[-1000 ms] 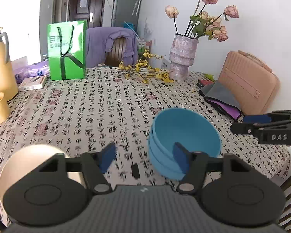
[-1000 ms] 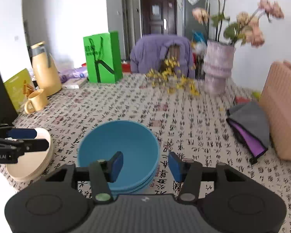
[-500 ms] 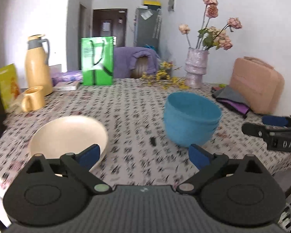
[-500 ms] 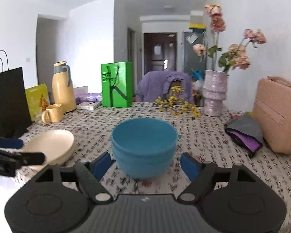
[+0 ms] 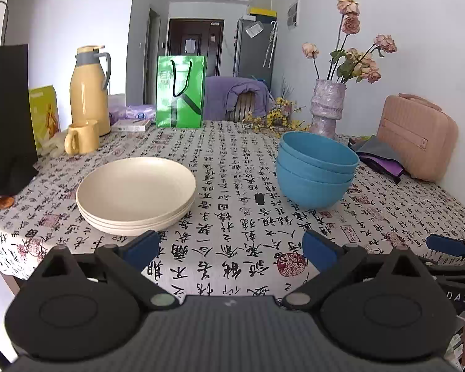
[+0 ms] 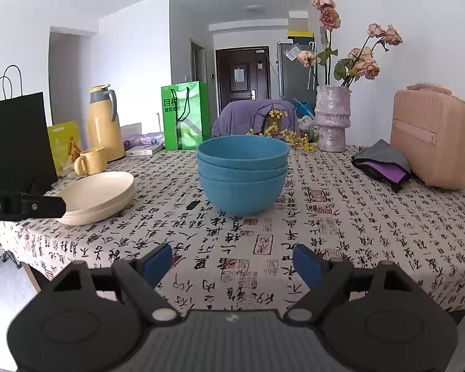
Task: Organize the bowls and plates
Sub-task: 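Move both grippers toward the stack of blue bowls, then close both grippers on the rim of the blue bowl stack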
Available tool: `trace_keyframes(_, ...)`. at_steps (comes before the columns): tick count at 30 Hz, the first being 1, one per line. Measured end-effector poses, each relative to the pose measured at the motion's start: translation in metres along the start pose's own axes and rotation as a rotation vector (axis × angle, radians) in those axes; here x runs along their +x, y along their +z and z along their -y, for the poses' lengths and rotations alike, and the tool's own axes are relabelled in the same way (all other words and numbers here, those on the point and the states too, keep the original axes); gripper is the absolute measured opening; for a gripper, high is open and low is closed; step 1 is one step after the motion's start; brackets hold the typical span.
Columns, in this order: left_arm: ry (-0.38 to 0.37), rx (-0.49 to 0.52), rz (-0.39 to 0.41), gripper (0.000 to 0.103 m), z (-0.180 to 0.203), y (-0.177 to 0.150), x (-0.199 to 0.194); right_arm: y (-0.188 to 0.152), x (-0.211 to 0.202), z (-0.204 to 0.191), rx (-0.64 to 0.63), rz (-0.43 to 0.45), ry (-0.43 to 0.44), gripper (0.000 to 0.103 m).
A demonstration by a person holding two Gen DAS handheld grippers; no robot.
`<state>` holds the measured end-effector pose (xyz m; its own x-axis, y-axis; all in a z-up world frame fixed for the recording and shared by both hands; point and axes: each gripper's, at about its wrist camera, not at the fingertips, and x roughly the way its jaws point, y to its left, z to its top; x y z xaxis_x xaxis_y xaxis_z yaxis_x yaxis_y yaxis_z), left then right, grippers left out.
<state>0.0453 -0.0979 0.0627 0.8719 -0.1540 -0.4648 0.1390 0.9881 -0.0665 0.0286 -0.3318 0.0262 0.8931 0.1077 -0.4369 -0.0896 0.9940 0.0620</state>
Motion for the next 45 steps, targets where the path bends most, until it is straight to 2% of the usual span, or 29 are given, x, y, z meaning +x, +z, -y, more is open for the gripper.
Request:
trace_keyframes(7, -0.004, -0.002, -0.015, 0.101, 0.000, 0.000, 0.007, 0.003, 0.001, -0.001, 0.009, 0.009, -0.007, 0.085)
trace_keyframes(24, -0.048, 0.021, -0.066, 0.101, 0.011, 0.011, 0.037, 0.008, 0.019, 0.011, 0.058, -0.034, -0.037, 0.085)
trace_keyframes(29, -0.075, 0.027, -0.076, 0.101, 0.016, 0.025, 0.055, 0.022, 0.029, 0.018, 0.078, -0.032, -0.054, 0.085)
trace_keyframes(35, -0.123, 0.026, -0.083, 0.101, 0.022, 0.056, 0.090, 0.046, 0.052, 0.035, 0.118, -0.040, -0.072, 0.085)
trace_keyframes(42, -0.237, -0.033, -0.130, 0.101, 0.028, 0.100, 0.144, 0.089, 0.088, 0.060, 0.207, -0.054, -0.060, 0.085)
trace_keyframes(45, -0.252, -0.031, -0.139, 0.101, 0.033, 0.115, 0.168, 0.105, 0.108, 0.071, 0.244, -0.072, -0.051, 0.085)
